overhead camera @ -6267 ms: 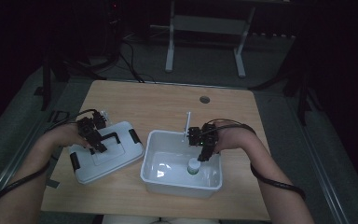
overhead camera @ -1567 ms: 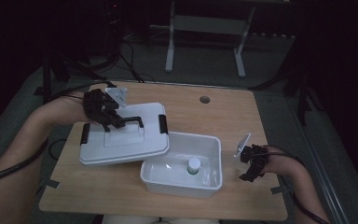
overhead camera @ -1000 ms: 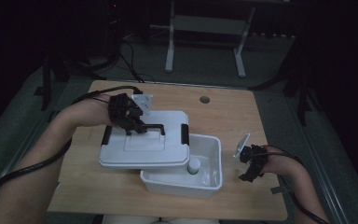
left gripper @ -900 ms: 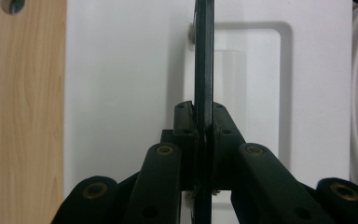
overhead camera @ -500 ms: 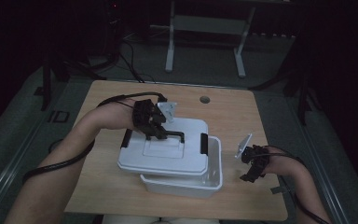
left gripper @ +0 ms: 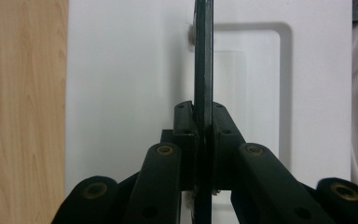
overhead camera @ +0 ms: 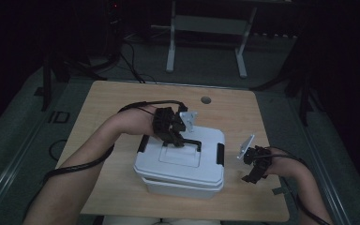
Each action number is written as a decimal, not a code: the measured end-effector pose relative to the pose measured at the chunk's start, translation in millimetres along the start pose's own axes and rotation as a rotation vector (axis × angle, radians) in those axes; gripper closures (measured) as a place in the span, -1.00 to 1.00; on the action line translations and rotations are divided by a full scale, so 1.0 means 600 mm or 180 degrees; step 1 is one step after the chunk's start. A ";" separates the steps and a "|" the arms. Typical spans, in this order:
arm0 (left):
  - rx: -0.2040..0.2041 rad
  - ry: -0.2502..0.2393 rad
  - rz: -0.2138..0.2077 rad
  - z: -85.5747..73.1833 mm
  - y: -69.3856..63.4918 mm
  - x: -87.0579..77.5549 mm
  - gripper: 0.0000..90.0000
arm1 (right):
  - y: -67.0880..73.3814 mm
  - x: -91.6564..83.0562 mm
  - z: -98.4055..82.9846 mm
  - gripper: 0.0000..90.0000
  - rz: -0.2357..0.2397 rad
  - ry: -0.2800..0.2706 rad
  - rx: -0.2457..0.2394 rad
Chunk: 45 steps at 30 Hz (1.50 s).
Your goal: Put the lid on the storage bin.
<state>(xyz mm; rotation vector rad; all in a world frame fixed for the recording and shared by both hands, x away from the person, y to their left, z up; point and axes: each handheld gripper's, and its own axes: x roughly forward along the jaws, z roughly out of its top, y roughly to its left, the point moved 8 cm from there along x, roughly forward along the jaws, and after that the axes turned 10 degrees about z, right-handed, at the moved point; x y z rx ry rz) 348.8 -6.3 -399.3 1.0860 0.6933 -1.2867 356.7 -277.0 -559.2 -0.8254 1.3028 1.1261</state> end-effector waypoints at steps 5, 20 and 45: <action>0.0044 0.0033 -0.0030 0.009 -0.004 0.017 0.86 | -0.001 0.000 -0.001 -0.64 -0.0006 0.0003 0.0000; -0.0002 0.0159 -0.0036 0.000 -0.005 0.056 0.86 | -0.001 0.005 0.001 -0.64 0.0006 0.0014 -0.0018; -0.0210 0.0197 -0.0196 -0.012 -0.009 0.072 0.85 | -0.001 0.007 0.001 -0.64 0.0014 0.0014 0.0005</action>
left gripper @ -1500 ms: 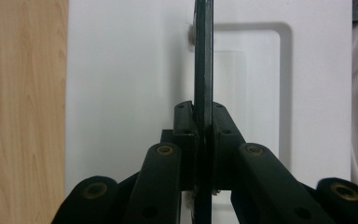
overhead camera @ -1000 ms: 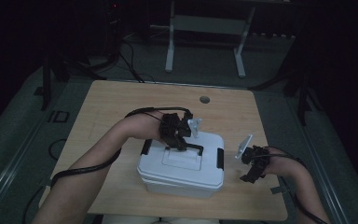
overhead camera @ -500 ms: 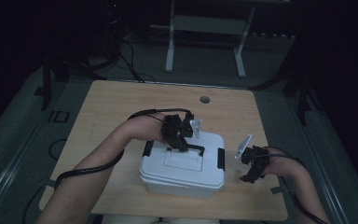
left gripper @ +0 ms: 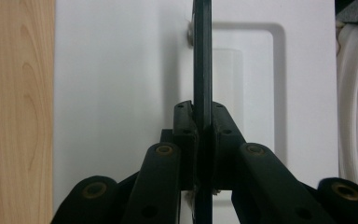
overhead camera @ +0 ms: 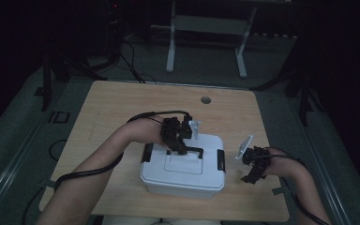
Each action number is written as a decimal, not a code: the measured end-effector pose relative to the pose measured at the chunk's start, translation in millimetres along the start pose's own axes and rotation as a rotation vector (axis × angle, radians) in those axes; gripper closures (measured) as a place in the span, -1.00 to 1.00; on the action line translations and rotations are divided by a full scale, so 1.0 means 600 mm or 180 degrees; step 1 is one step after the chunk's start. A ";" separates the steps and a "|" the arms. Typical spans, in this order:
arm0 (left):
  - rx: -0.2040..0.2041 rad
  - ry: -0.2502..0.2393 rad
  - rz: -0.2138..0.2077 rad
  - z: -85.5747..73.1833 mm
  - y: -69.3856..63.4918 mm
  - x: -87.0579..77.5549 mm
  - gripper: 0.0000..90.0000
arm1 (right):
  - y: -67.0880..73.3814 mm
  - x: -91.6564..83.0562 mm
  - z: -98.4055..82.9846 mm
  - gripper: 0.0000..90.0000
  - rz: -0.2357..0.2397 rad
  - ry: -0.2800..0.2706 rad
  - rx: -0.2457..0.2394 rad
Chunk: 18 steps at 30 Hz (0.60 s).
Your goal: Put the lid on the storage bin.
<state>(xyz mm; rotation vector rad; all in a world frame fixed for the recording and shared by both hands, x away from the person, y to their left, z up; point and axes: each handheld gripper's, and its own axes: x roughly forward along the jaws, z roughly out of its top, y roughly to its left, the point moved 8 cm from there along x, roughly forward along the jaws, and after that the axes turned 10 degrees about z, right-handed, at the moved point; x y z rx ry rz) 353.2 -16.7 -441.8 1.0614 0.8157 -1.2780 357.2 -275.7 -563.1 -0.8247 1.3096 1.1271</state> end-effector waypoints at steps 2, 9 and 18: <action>-0.0007 0.0000 0.0008 -0.003 0.001 -0.002 0.68 | 0.000 0.002 0.003 -0.64 0.0010 -0.0003 -0.0026; -0.0331 -0.0114 0.0103 -0.013 0.014 -0.009 -0.35 | -0.001 -0.004 0.004 -0.64 -0.0006 -0.0072 0.0029; -0.0558 -0.0262 0.0060 -0.034 0.023 -0.028 -0.91 | -0.002 -0.012 0.007 -0.64 -0.0013 -0.0248 0.0092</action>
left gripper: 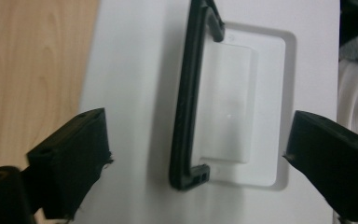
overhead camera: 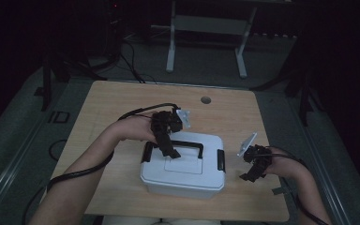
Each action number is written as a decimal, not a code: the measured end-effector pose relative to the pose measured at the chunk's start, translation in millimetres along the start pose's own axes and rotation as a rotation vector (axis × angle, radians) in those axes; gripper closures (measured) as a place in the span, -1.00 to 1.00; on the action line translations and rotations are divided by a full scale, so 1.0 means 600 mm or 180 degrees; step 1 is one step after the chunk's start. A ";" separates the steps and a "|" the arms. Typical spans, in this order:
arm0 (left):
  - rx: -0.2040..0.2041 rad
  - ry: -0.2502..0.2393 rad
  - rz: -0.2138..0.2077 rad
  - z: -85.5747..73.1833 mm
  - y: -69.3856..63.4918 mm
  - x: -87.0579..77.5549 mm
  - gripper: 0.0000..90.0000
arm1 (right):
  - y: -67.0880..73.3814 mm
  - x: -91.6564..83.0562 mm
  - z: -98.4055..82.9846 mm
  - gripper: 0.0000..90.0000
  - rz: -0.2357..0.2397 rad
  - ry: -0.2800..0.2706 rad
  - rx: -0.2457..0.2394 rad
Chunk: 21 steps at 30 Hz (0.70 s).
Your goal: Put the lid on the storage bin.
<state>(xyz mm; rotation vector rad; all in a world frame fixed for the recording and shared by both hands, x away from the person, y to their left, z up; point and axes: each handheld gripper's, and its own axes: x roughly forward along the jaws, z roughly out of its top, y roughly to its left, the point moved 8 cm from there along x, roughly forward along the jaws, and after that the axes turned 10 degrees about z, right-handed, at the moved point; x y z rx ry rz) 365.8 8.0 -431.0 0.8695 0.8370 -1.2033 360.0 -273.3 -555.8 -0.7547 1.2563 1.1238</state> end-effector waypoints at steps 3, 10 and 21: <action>-0.0083 -0.0093 0.0086 -0.010 0.009 -0.012 -0.95 | -0.002 -0.004 0.002 -0.64 -0.0015 -0.0089 0.0061; -0.0294 -0.0347 0.0262 -0.044 0.031 -0.043 -0.95 | -0.008 -0.009 0.000 -0.64 -0.0076 -0.0233 0.0162; -0.0575 -0.0561 0.0713 -0.109 0.072 -0.072 -0.95 | -0.009 -0.010 0.001 -0.64 -0.0072 -0.0415 0.0297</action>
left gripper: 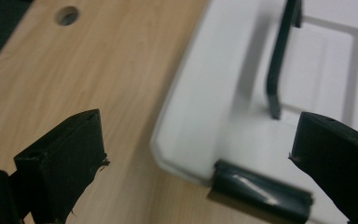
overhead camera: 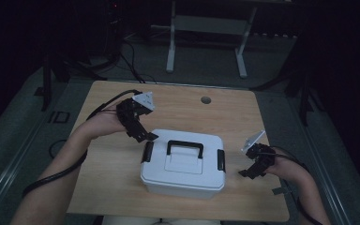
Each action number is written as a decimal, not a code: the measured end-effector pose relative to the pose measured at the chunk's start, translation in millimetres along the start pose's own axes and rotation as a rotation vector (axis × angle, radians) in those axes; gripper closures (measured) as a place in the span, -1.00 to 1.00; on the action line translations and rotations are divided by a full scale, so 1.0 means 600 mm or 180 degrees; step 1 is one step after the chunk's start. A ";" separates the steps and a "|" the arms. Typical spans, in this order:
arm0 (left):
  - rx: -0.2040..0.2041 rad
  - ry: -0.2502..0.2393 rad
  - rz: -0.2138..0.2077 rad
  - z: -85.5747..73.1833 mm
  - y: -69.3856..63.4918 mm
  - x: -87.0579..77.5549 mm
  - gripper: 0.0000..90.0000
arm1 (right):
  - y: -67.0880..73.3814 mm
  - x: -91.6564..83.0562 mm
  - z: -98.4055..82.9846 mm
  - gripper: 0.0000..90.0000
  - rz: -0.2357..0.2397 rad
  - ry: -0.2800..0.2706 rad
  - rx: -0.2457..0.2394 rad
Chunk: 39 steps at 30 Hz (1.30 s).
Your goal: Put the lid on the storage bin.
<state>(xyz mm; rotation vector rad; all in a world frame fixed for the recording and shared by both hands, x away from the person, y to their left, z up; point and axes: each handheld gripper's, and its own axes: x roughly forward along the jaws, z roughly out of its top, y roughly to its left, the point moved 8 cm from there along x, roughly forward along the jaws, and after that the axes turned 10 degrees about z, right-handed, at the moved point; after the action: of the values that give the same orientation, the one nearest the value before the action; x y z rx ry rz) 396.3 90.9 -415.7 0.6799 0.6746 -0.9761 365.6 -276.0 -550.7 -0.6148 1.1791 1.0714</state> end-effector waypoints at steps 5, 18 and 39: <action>-0.0153 -0.0039 0.0138 -0.031 0.021 -0.011 -0.95 | 0.004 0.002 -0.004 -0.64 -0.0004 -0.0036 0.0000; -0.0486 -0.0090 0.0316 -0.109 0.054 -0.024 -0.95 | 0.004 0.004 -0.011 -0.68 -0.0019 -0.0256 0.0173; -0.0943 0.0095 0.0431 -0.272 0.058 0.009 -0.95 | -0.006 0.007 -0.012 -0.68 -0.0239 -0.0617 0.0365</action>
<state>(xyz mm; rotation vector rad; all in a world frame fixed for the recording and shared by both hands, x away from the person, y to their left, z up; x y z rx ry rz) 397.0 227.1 -512.1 0.4725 0.7709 -0.7240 365.9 -282.2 -557.3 -0.4518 1.0327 0.9700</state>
